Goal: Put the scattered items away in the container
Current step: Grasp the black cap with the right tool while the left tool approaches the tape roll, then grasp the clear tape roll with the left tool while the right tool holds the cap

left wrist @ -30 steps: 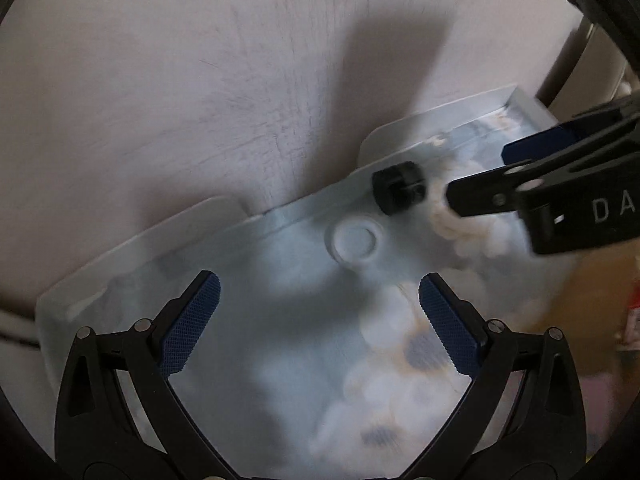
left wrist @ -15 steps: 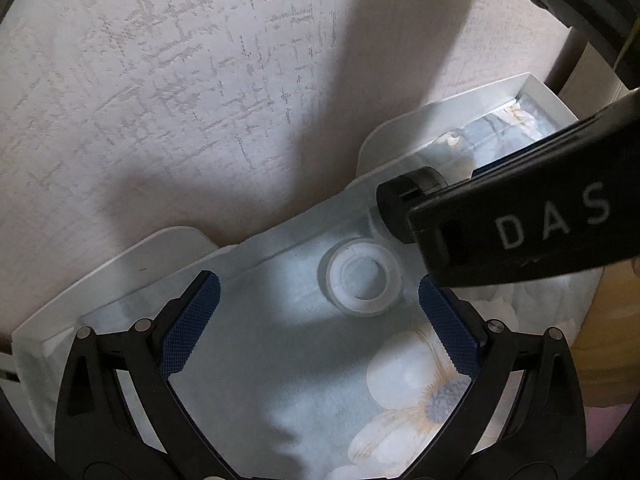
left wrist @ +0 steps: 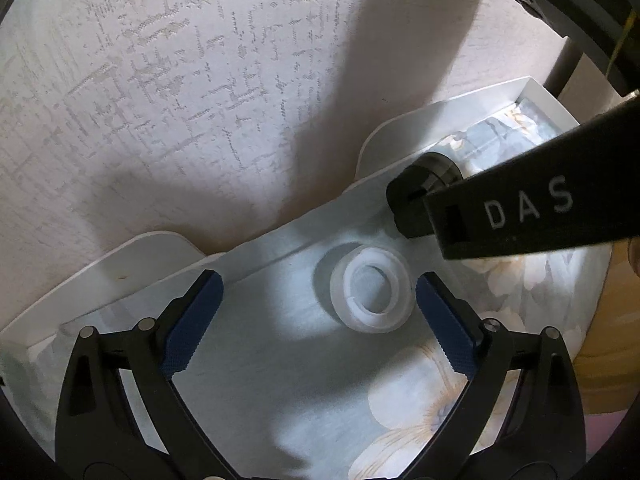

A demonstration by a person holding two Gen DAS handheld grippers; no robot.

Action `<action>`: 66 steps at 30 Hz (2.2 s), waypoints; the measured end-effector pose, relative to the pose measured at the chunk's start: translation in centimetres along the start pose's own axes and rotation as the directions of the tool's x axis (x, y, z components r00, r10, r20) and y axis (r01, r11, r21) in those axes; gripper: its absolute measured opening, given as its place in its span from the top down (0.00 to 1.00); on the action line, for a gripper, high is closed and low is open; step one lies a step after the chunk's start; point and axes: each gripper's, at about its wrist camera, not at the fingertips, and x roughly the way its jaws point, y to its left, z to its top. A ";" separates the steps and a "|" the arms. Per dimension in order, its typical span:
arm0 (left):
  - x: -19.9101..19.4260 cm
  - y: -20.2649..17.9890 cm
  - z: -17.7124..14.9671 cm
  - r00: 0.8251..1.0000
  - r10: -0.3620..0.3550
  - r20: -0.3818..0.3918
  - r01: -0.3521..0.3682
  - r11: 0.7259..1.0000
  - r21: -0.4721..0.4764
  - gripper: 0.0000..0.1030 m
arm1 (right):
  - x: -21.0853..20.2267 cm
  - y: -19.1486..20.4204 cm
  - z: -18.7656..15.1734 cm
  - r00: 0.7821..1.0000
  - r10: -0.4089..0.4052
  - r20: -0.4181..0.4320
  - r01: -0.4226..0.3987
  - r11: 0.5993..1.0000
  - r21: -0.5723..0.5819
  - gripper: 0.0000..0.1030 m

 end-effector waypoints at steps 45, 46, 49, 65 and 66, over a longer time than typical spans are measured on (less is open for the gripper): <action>1.9 -6.6 3.3 0.999 -0.018 0.026 0.017 0.999 0.038 0.64 | -3.6 -11.1 -6.2 0.996 0.067 0.057 -0.073 0.990 0.123 0.72; 1.9 -6.6 3.3 0.999 -0.015 0.028 0.014 0.999 0.040 0.64 | -3.7 -11.2 -6.4 0.996 0.067 0.057 -0.073 0.990 0.122 0.72; 1.3 -6.6 3.5 0.999 -0.013 0.038 0.012 0.999 0.035 0.65 | -3.8 -11.6 -6.8 0.996 0.073 0.057 -0.080 0.989 0.127 0.72; -13.7 -7.6 2.9 0.997 0.004 0.077 -0.002 1.000 -0.025 0.65 | -16.6 -14.4 -14.6 0.964 0.143 0.224 -0.170 0.980 0.105 0.72; -14.2 -7.7 2.8 0.997 0.006 0.077 -0.004 1.000 -0.024 0.65 | -18.0 -15.3 -13.3 0.961 0.140 0.238 -0.167 0.981 0.094 0.72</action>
